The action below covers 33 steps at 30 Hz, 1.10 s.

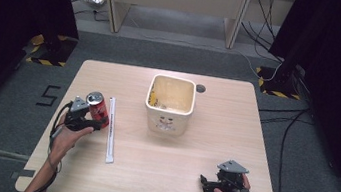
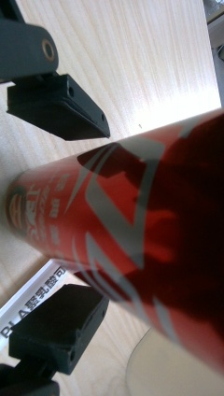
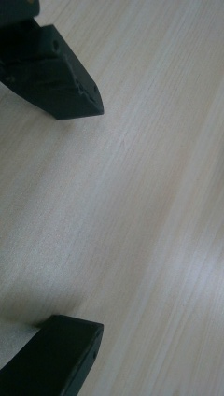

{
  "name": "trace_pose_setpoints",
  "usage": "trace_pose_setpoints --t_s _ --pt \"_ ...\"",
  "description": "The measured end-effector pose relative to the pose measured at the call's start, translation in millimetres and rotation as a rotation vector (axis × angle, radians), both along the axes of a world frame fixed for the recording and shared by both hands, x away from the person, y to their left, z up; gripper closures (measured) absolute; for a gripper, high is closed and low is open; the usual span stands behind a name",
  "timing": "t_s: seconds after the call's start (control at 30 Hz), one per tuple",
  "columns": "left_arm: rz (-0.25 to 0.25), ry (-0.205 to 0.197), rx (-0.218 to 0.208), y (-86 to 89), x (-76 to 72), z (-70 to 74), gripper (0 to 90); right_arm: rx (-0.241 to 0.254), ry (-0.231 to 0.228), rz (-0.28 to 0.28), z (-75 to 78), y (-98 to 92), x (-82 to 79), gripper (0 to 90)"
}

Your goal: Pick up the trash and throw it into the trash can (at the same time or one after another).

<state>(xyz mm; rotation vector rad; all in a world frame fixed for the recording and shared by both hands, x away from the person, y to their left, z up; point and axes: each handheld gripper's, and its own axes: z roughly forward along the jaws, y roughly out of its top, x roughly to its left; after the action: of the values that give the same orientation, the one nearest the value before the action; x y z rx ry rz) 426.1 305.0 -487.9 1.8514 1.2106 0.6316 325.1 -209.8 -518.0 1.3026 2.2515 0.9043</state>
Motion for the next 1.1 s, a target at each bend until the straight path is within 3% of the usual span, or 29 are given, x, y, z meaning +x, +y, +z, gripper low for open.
trace_pose_setpoints --t_s 0.37,0.5,1.1 --pt "0.004 -0.009 -0.002 0.1 5.4 0.2 22.7 0.0 0.0 0.0 0.0 0.1 0.0 0.3" --pt "-0.003 -0.016 0.004 0.1 5.8 0.5 33.6 0.001 -0.001 0.002 0.0 0.2 -0.1 0.3" --pt "-0.04 -0.018 -0.007 4.5 -5.4 26.9 34.3 0.004 0.001 0.0 0.0 0.4 -0.3 0.3"
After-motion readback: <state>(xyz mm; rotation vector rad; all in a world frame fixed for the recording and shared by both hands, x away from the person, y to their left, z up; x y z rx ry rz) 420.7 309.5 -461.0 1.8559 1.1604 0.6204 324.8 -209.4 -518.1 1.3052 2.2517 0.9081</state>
